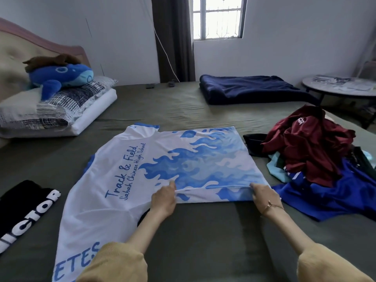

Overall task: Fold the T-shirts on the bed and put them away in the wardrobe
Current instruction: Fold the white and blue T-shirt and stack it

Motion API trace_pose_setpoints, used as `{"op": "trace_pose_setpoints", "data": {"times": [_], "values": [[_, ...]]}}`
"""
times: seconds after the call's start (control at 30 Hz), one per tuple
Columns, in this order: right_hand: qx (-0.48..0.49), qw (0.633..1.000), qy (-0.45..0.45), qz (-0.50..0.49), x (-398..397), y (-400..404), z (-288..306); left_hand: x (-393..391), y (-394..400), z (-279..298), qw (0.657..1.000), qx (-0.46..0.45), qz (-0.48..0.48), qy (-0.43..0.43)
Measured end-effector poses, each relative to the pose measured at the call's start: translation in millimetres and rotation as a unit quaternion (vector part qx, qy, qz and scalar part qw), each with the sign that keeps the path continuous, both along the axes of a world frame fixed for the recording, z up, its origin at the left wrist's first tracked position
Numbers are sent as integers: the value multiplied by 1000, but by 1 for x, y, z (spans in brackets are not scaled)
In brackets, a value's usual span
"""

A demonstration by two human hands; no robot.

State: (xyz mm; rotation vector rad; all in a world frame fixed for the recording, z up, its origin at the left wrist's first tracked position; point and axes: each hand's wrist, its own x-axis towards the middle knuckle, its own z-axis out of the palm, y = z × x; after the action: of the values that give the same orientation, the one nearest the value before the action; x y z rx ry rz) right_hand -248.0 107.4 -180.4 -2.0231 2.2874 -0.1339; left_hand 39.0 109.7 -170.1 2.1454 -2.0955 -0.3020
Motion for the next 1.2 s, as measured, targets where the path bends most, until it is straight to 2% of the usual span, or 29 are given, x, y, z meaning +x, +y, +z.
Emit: {"op": "trace_pose_setpoints", "data": {"times": [0.17,0.3,0.37,0.57,0.77,0.9,1.0,1.07,1.2], "values": [[-78,993,-26,-84,-12,-37,2,-3,-41,-5,994,-39,80,58],[-118,968,-162,-149,-25,-72,-3,-3,-81,-13,988,-54,131,70],[-136,955,-202,-170,-31,-87,-7,-3,-99,-17,985,-69,142,71],[-179,938,-251,-161,-35,-132,-21,-3,-138,-27,975,-114,173,78],[-170,948,-216,-164,-30,-145,-36,-5,-151,-39,984,-101,146,13],[-191,972,-30,-135,-19,-140,-38,-10,-143,-47,986,-111,114,-55],[-201,975,46,-83,-6,-136,-37,-10,-133,-50,985,-119,103,-68],[-168,985,32,-31,5,-133,-32,-7,-127,-49,986,-115,103,-67],[-17,997,-29,71,40,-123,-31,3,-107,-44,988,-93,112,-58]]}}
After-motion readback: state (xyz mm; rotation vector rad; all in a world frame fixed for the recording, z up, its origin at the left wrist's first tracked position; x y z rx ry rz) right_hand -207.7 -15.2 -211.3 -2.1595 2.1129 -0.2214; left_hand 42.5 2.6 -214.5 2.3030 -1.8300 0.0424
